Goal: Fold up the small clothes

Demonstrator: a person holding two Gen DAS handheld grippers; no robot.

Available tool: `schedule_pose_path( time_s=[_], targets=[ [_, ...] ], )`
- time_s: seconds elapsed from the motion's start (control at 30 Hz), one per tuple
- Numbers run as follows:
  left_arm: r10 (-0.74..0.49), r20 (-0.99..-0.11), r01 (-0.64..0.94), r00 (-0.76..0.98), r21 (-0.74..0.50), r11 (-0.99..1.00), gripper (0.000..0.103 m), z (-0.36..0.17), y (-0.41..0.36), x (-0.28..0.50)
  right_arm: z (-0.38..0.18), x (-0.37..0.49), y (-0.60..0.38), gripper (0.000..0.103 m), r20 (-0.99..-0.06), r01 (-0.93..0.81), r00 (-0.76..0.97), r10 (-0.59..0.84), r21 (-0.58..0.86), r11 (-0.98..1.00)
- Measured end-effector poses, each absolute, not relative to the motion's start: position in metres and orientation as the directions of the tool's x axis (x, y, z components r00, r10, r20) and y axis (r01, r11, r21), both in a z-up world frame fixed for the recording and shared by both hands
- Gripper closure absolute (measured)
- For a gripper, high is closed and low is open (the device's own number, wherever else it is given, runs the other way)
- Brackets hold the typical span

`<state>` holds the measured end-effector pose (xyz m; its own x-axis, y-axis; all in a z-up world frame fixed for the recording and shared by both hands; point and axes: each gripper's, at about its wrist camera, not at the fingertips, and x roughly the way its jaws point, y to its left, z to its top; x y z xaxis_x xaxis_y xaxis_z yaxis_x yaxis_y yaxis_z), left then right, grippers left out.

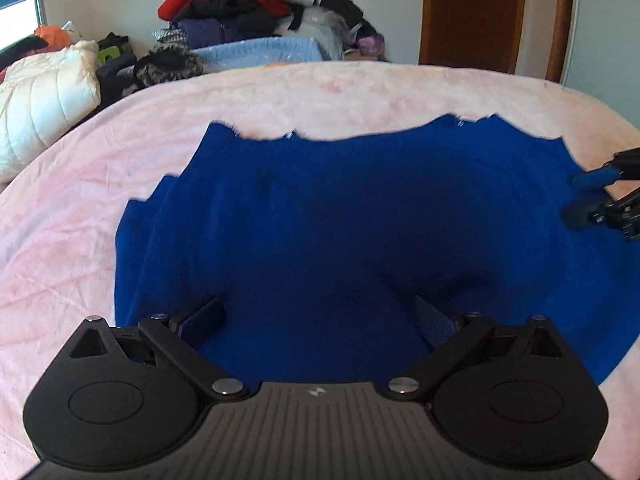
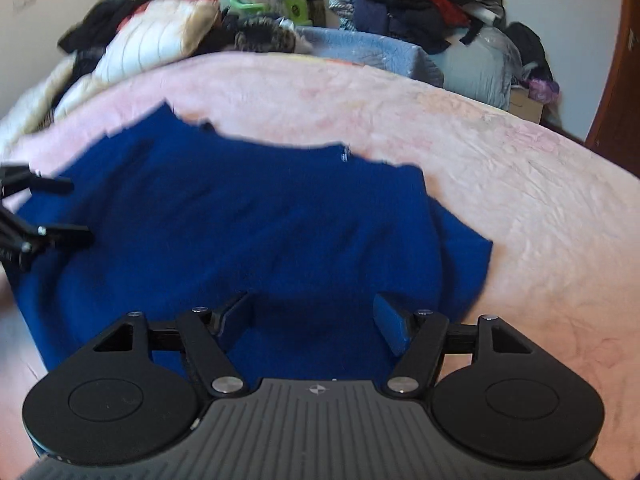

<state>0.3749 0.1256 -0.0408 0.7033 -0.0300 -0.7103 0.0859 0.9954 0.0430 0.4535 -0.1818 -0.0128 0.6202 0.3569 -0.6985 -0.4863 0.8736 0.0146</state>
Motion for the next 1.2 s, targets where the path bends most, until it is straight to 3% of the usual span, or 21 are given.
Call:
schedule_pose_path(
  time_s=[0.23,0.3,0.47,0.57,0.7,0.9,0.97,1.03,1.2],
  targets=[
    [-0.035,-0.688,0.093,0.725,0.047,0.995,0.0,-0.043,0.131,0.373,-0.015,0.451,-0.185,0.018,-0.703,-0.501,0.611,0.363,0.012,0.866],
    [0.006,-0.674,0.041,0.739,0.054,0.998,0.0,-0.032,0.131,0.365,-0.004,0.446,-0.193,0.031,-0.676,-0.461,0.639,0.367,0.045,0.886],
    [-0.116,-0.614,0.039,0.781,-0.136,0.99,0.0,-0.004,0.146,0.312,0.02,0.386,-0.217,0.023,-0.581,-0.503,0.646,0.495,0.163,0.848],
    [-0.148,-0.632,0.069,0.761,-0.148,0.987,0.0,-0.007,0.14,0.294,0.009,0.361,-0.212,0.021,-0.62,-0.551,0.574,0.535,0.191,0.812],
    [-0.129,-0.692,0.045,0.711,-0.138,0.989,0.0,-0.028,0.136,0.297,-0.018,0.351,-0.205,0.021,-0.685,-0.544,0.551,0.477,0.139,0.828],
    [-0.039,-0.695,0.032,0.718,-0.023,0.999,0.0,-0.042,0.117,0.292,-0.016,0.347,-0.198,0.008,-0.697,-0.55,0.539,0.472,0.133,0.825],
    [-0.044,-0.679,-0.017,0.733,-0.083,0.996,0.0,-0.033,0.126,0.285,-0.008,0.347,-0.207,0.014,-0.686,-0.503,0.538,0.491,0.207,0.839],
    [-0.03,-0.645,-0.104,0.764,-0.169,0.98,0.0,-0.02,0.144,0.272,-0.001,0.347,-0.231,0.014,-0.63,-0.44,0.534,0.563,0.361,0.822],
    [-0.1,-0.571,-0.279,0.815,-0.537,0.796,0.0,-0.01,0.209,0.226,-0.012,0.349,-0.307,0.01,-0.528,-0.141,0.523,0.669,0.721,0.679]
  ],
)
